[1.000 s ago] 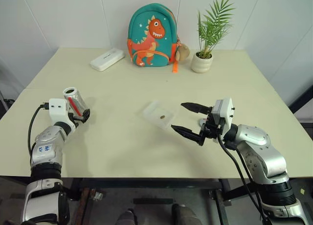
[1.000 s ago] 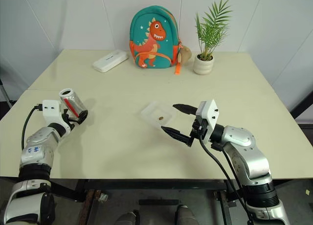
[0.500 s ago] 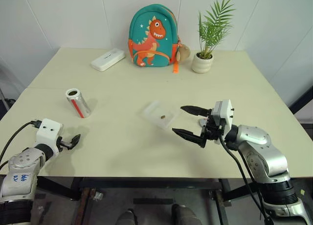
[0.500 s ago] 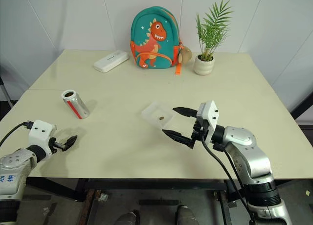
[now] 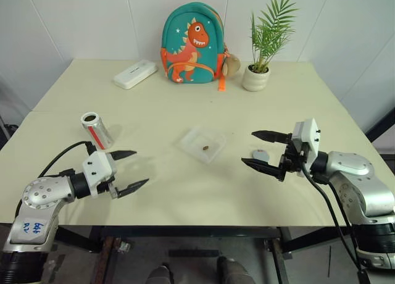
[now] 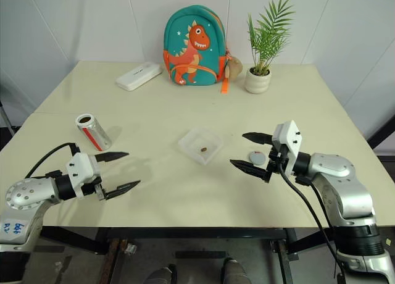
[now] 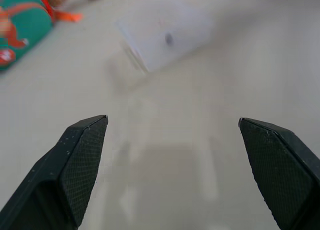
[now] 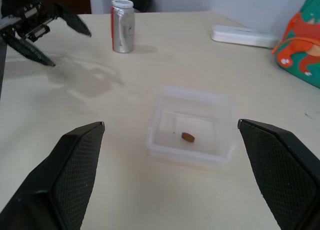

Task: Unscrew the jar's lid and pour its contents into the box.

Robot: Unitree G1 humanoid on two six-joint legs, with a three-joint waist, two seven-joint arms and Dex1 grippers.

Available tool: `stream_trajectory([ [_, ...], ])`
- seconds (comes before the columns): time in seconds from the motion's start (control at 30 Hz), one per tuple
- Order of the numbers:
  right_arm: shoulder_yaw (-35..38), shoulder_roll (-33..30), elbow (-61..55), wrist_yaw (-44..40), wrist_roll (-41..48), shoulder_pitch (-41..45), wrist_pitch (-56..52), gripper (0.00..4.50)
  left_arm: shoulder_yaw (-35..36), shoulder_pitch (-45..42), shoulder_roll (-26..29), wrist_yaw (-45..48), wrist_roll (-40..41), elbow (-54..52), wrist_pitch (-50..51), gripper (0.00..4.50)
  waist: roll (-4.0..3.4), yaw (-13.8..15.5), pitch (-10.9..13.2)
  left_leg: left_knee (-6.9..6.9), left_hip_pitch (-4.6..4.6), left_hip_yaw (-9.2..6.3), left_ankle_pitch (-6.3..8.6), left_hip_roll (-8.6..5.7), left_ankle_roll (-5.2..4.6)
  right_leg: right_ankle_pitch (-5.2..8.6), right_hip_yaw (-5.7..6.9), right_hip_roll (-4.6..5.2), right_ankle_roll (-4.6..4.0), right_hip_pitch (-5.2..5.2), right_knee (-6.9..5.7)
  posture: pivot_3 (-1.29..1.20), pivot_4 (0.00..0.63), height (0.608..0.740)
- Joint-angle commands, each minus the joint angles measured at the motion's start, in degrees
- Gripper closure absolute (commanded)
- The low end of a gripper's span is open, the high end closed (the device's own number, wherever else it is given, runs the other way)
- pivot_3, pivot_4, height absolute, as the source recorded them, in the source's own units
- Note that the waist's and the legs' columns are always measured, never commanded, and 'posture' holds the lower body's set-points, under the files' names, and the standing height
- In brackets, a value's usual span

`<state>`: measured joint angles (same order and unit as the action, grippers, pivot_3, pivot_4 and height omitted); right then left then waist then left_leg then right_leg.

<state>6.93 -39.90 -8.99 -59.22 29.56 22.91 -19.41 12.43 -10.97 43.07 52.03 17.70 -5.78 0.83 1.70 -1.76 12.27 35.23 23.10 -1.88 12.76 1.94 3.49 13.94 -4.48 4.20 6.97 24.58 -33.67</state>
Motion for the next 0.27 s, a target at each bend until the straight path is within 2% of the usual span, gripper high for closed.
stream_trajectory([
  [0.03, 3.2, -2.8, -4.1, 0.1, 1.7, -2.8, -1.9, 0.00, 3.0, -2.0, 0.4, -0.5, 4.1, -0.7, 3.0, 0.02, 0.00, -0.2, 0.0, 0.01, -0.02, 0.01, 0.00, 0.00, 0.00, 0.00, -0.02, -0.01, 0.02, -0.01, -0.01, 0.00, 0.150, 0.740],
  [0.27, 4.8, -1.6, -3.9, 4.2, 2.5, -2.5, -3.6, 0.00, 4.5, 1.1, 1.6, 0.1, 4.4, -1.0, 5.2, 0.02, 0.01, -1.5, 0.0, 0.04, -0.22, 0.31, -0.04, 0.00, -0.06, -0.02, -0.44, -0.06, 0.08, -0.02, -0.06, 0.00, 0.150, 0.740],
])
